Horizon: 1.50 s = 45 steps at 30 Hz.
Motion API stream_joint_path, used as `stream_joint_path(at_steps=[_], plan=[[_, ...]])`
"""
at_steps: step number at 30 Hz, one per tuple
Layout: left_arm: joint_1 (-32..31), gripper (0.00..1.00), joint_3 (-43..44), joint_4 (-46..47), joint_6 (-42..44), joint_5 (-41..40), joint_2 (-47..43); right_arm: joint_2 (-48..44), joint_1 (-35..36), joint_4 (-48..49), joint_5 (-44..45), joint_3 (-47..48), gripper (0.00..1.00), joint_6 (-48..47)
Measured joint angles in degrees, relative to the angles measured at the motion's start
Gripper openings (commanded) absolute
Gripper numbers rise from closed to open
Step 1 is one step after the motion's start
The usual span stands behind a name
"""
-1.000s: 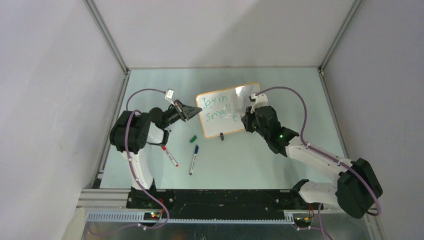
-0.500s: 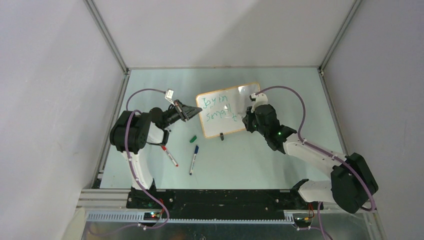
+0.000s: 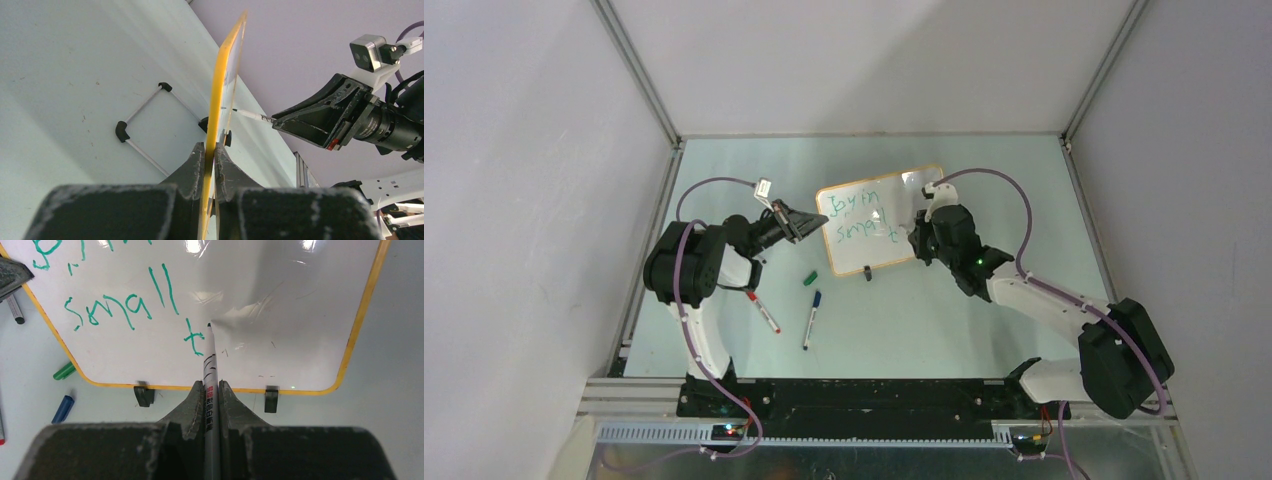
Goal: Write a sentence on the whiteboard
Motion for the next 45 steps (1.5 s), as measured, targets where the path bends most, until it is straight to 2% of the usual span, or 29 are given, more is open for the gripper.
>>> stream_joint_path(at_steps=[29, 45], plan=[[-0.1, 0.0, 0.0, 0.0, 0.0, 0.0, 0.0, 2.6, -1.1, -1.5, -0.9, 2.7, 0.0, 1.4], [-0.1, 0.0, 0.0, 0.0, 0.0, 0.0, 0.0, 0.4, 0.5, -5.2, -0.4, -1.5, 0.0, 2.3]])
